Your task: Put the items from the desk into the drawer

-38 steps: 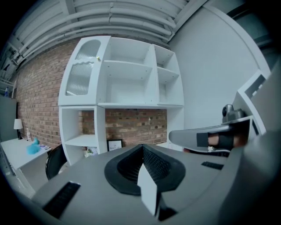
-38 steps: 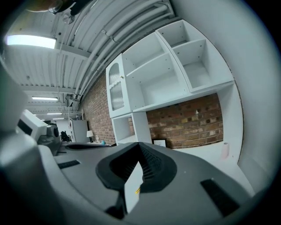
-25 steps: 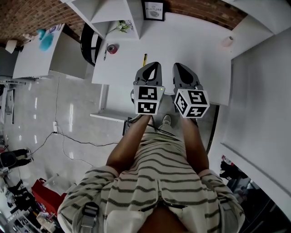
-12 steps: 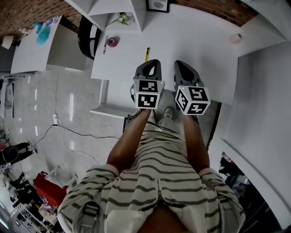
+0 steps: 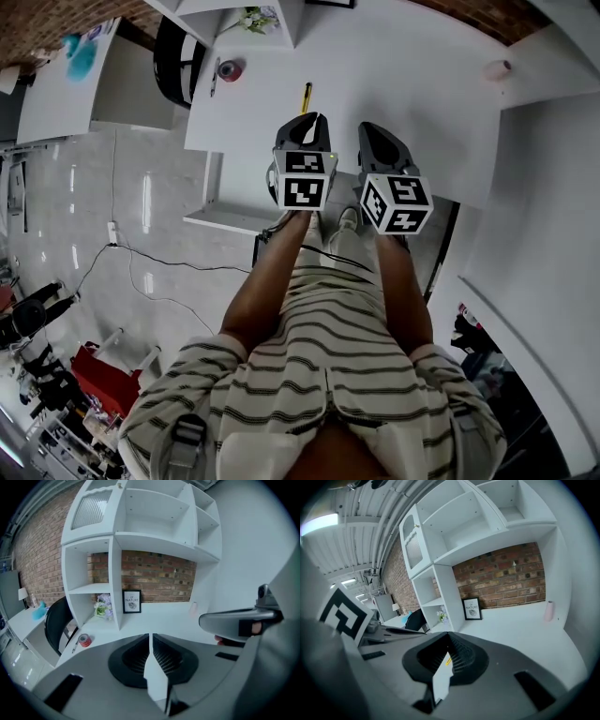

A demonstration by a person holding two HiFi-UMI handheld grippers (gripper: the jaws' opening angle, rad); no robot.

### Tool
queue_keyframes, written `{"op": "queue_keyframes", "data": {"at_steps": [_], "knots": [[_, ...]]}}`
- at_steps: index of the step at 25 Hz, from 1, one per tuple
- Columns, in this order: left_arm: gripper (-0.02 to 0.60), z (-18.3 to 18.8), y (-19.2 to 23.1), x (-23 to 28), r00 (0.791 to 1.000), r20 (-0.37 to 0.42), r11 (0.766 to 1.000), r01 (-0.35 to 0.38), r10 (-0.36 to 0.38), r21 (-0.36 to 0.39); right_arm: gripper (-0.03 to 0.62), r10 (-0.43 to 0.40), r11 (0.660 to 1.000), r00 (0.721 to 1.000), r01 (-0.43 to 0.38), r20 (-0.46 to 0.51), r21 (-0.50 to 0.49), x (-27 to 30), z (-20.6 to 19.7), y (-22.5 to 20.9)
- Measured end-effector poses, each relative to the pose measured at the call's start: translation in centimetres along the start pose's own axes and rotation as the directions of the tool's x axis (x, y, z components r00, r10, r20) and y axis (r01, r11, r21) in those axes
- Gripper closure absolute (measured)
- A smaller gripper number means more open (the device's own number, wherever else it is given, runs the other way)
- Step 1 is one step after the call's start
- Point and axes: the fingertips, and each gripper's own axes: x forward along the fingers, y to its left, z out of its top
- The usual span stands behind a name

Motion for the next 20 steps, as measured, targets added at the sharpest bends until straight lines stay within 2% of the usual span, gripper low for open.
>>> {"op": "queue_keyframes", "data": {"at_steps": [11, 20], "knots": [[0.514, -2.2, 3.1, 3.0, 0.996, -0.082, 0.999, -0.038, 0.036, -0.031, 0.583, 0.014, 1.0, 0.999, -0.013, -0.046, 0.02, 1.8, -2.5, 0.3], [0.492, -3.9, 3.8, 6.1, 0.99, -0.136, 0.998, -0.044, 0.037, -0.046, 0.583, 0.024, 0.999, 0.996, -0.021, -0.085, 0.031, 2.6, -4.3, 0.0]]}}
